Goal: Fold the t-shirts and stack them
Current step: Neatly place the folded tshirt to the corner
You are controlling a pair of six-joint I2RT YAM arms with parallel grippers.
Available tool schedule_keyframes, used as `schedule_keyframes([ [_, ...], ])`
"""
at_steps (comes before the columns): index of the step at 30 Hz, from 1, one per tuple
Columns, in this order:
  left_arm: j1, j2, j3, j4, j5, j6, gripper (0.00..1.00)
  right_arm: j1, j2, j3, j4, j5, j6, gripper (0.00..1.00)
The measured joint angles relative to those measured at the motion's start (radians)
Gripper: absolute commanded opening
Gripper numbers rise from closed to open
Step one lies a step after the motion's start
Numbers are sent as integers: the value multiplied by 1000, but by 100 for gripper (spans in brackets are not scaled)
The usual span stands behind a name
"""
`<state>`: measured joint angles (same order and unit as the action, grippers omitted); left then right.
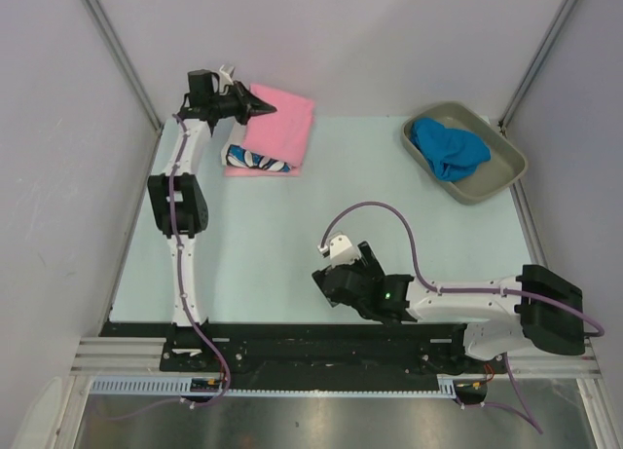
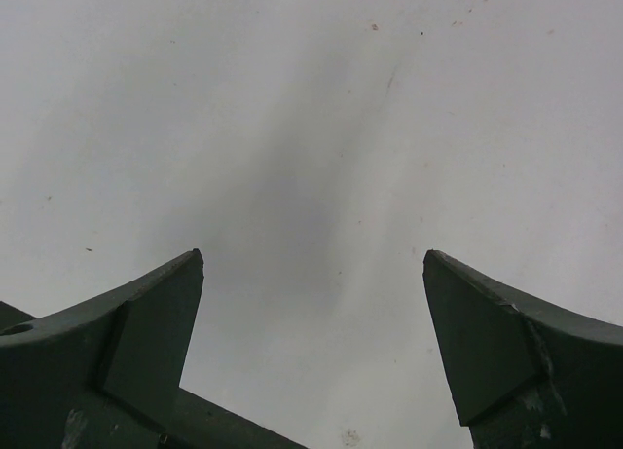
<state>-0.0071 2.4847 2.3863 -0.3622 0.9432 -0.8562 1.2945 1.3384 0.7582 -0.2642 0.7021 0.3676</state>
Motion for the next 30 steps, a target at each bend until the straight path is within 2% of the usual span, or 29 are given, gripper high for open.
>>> schedule_keyframes([
  [11,90,-6,-15,50,27,-26,2,6,45,0,16,-30,-2,100],
  [17,121,-6,-51,32,30,7,34,7,51,2,16,-31,-3,100],
  [18,124,-4,-51,27,30,14,52,7,55,3,16,-31,-3,100],
  [19,127,-3,-51,23,31,24,98,7,59,3,16,-31,-3,100],
  [27,161,46,-52,-58,34,130,100,9,67,10,15,-39,-3,100],
  [30,197,54,-107,-122,6,195,100,10,81,23,16,-39,-3,100],
])
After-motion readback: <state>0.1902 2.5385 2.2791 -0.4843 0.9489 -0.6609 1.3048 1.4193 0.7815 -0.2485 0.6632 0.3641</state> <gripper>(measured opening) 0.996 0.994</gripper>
